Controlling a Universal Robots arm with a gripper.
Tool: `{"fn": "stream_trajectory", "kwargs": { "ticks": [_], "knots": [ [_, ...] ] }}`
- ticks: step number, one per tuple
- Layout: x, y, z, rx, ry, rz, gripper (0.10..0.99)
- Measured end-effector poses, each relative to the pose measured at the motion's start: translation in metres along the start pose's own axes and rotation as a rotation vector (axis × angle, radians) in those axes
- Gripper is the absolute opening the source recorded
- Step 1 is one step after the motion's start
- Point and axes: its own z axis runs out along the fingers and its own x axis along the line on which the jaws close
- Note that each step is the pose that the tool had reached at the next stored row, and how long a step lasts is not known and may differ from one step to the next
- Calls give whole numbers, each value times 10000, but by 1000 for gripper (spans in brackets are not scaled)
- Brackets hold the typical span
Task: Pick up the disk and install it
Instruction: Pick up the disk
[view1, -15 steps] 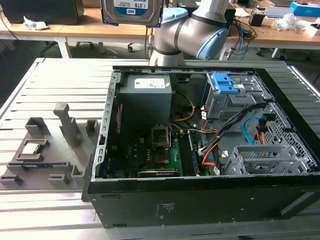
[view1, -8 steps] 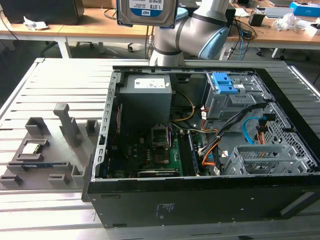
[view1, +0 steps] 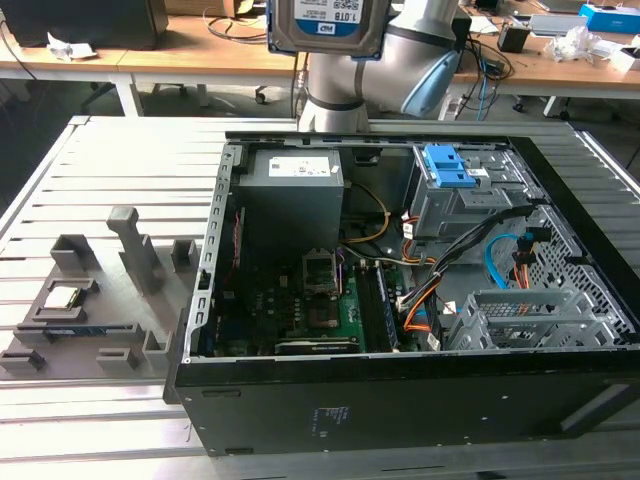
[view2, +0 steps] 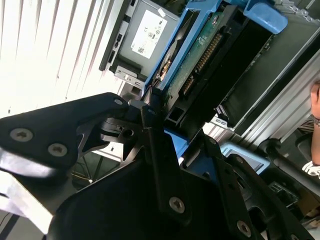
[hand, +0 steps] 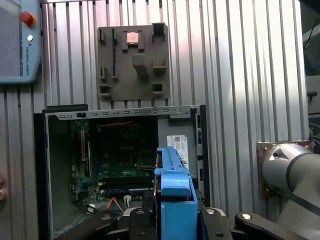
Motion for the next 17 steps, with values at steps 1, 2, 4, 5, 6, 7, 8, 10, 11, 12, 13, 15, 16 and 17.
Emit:
{"fn": "stream_trajectory", "kwargs": {
  "ticks": [1, 2, 4, 5, 6, 7, 8, 10, 11, 12, 13, 15, 16, 17],
  "knots": [
    [-2, -30, 1, 0, 0, 1, 369],
    [-3, -53, 1, 0, 0, 2, 369],
    [-7, -122, 2, 0, -1, 0, 369],
    [-8, -146, 2, 0, 0, 1, 369],
    [-11, -188, 3, 0, -1, 2, 369],
    [-13, -231, 3, 0, 0, 1, 369],
    [-17, -286, 3, 0, 0, 1, 369],
    [-23, -386, 3, 0, 0, 1, 369],
    [-26, -439, 3, 0, 0, 3, 369],
    [-29, -494, 3, 0, 1, 0, 369],
    [-32, -547, 5, 0, 0, 3, 369],
    [-38, -647, 6, 0, -1, 2, 369],
    [-39, -676, 7, 1, -1, 2, 369],
    [-40, -695, 7, 0, 0, 1, 369]
  ]
}}
